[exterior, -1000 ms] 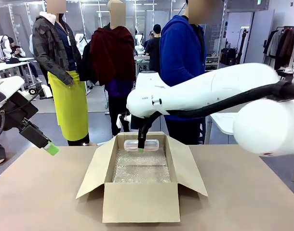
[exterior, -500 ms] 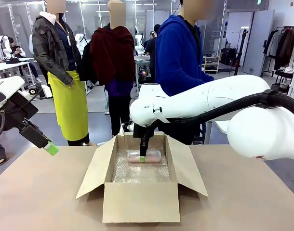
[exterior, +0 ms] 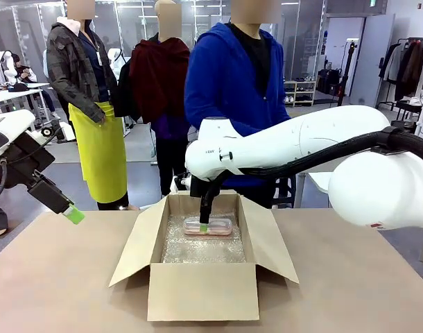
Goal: Pack the glasses set securely to prepare it for shipping.
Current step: Place the Glasses case inside the Package Box, then put the Glasses case from the right side of the table into the Package Box.
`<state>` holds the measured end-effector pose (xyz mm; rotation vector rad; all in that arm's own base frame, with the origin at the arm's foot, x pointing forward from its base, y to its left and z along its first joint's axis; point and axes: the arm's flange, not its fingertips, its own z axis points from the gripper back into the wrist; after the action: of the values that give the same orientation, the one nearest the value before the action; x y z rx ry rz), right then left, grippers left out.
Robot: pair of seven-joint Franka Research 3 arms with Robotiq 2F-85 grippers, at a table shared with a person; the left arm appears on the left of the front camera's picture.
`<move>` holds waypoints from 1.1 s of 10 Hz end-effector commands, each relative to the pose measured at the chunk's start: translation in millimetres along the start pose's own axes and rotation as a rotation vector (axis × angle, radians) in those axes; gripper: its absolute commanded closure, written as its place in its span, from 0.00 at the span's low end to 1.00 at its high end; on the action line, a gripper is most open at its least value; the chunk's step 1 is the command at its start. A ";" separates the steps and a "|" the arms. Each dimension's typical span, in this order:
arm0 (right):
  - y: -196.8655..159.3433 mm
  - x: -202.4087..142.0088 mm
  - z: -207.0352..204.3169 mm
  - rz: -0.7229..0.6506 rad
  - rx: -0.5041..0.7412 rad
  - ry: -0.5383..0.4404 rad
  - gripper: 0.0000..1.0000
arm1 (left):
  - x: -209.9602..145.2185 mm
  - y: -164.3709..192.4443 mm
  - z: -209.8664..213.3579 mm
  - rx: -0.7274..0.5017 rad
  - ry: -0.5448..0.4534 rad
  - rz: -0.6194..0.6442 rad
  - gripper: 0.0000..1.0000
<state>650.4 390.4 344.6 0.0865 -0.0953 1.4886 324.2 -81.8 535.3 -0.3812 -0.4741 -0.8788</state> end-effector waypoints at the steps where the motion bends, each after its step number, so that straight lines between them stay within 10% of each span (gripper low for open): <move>1: -0.8 -0.3 -2.1 -0.004 0.001 0.001 0.00 | -0.7 1.8 -0.7 -0.015 -0.026 -0.018 0.00; 11: -1.6 -2.5 -2.4 -0.004 0.002 0.003 0.04 | -0.7 1.8 -0.7 -0.015 -0.026 -0.018 0.00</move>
<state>652.0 387.9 341.9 0.0855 -0.0914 1.4845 324.2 -81.8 535.2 -0.3809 -0.4742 -0.8802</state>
